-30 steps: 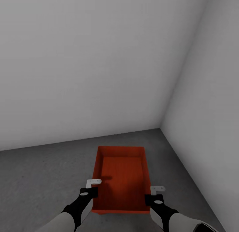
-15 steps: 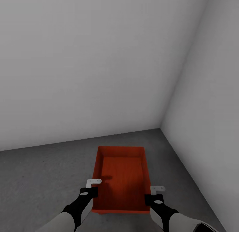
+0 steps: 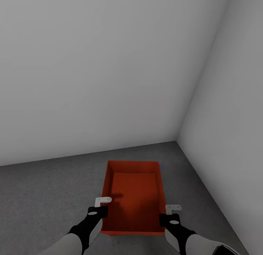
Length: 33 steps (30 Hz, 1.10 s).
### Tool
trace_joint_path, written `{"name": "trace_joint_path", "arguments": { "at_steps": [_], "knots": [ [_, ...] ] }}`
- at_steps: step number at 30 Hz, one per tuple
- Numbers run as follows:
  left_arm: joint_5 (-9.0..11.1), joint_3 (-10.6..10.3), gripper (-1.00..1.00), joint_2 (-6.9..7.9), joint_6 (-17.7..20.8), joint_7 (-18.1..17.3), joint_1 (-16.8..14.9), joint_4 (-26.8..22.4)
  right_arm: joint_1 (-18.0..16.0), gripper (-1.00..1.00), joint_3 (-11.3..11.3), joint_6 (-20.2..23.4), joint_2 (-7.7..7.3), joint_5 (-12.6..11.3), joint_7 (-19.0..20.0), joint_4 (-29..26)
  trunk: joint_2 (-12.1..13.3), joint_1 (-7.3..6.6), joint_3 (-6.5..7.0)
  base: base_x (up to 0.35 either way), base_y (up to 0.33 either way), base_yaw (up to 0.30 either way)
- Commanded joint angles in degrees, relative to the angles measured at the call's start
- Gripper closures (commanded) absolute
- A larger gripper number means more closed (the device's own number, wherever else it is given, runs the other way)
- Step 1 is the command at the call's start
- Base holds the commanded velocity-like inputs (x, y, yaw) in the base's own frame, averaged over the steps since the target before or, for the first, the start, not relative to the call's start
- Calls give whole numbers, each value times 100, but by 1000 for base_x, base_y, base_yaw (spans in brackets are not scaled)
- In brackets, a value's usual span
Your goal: Move the two storage containers from the living room to the garage. In the garage, place one container on the floor and stack the other container on top of it (either order is fine).
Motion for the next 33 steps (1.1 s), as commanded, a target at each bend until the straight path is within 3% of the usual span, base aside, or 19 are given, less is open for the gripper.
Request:
{"name": "trace_joint_path", "arguments": {
  "at_steps": [1, 10, 21, 33],
  "knots": [
    [-85, 113, 100, 0, 42, 35, -3, -355, -2, 100, -17, -29, -1, -106, -10, 169, -5, 1, -6, 0, 0, 0],
    [-85, 113, 100, 2, 43, 35, -3, -355, -2, 100, -17, -29, -4, -106, -10, 168, -5, 1, -6, 4, 0, 0],
    [-85, 118, 100, 4, 43, 35, -3, -355, -2, 100, -17, -29, 3, -106, -10, 169, -5, 1, -6, 256, 0, 0],
    [-85, 113, 100, 5, 34, 37, -3, -355, -2, 100, -17, -29, -2, -106, -10, 171, -5, 1, -6, 37, 0, 0]
  ]
}}
